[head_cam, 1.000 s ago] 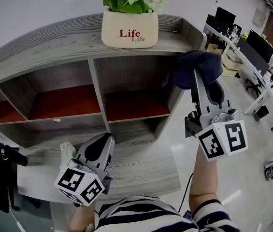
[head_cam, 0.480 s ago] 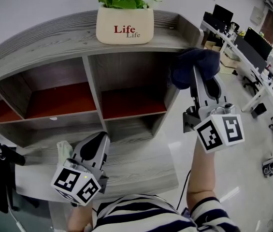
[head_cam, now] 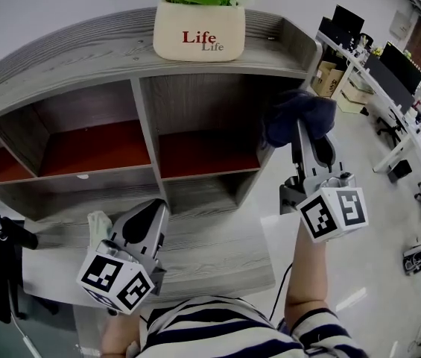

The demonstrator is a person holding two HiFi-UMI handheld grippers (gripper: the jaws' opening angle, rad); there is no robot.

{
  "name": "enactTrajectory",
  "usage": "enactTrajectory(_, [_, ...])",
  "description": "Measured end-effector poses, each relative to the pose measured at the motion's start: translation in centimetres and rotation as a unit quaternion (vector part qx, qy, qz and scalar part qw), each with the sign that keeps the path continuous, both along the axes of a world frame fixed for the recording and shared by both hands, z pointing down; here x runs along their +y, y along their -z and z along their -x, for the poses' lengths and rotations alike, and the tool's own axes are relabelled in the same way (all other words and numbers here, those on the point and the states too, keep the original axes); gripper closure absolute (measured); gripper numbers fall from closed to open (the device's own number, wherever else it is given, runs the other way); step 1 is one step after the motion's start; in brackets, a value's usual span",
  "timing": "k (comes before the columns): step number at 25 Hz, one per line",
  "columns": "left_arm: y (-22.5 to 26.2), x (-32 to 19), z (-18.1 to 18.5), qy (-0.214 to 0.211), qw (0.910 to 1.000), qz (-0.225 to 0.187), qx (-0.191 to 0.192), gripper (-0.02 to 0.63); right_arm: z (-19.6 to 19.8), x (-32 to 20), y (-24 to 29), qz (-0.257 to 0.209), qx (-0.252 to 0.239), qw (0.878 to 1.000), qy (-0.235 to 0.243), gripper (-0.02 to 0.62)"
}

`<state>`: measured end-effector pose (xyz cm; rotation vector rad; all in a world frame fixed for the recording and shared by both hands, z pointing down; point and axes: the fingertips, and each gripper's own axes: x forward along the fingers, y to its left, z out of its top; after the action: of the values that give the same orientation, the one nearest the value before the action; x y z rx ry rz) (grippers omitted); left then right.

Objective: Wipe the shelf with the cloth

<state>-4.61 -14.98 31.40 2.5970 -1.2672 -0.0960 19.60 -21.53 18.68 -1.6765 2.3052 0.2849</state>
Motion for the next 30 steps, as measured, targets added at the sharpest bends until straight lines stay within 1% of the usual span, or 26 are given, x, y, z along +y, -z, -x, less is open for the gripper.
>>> enactTrajectory(6, [-0.4,-0.1,0.0,-0.002,1.0000,0.006,-0.003,0.583,0.3,-0.2,-4.4,0.056,0.004,0.998,-0.005,0.515])
enactTrajectory(12, [-0.9,-0.2,0.1,-0.002,0.9999,0.013,-0.002,0.583,0.2,-0.5,-8.6,0.103,0.002,0.995,-0.011,0.514])
enactTrajectory(19, [-1.7,-0.2,0.3,0.003,0.9997,0.023,0.000,0.583,0.0,-0.6,-11.7,0.131,0.006,0.991,-0.016,0.515])
enactTrajectory(22, [-2.2,-0.2,0.4,0.006,0.9995,0.030,0.002,0.583,0.0,-0.7,-13.2,0.149,0.012,0.989,-0.019,0.515])
enactTrajectory(25, [-2.6,-0.1,0.5,0.006,0.9994,0.036,0.001,0.584,0.1,-0.7,-14.5,0.166,0.007,0.986,-0.018,0.515])
enactTrajectory(30, [-2.8,0.0,0.5,0.006,0.9993,0.037,0.002,0.583,0.2,-0.6,-14.8,0.172,0.007,0.985,-0.014,0.515])
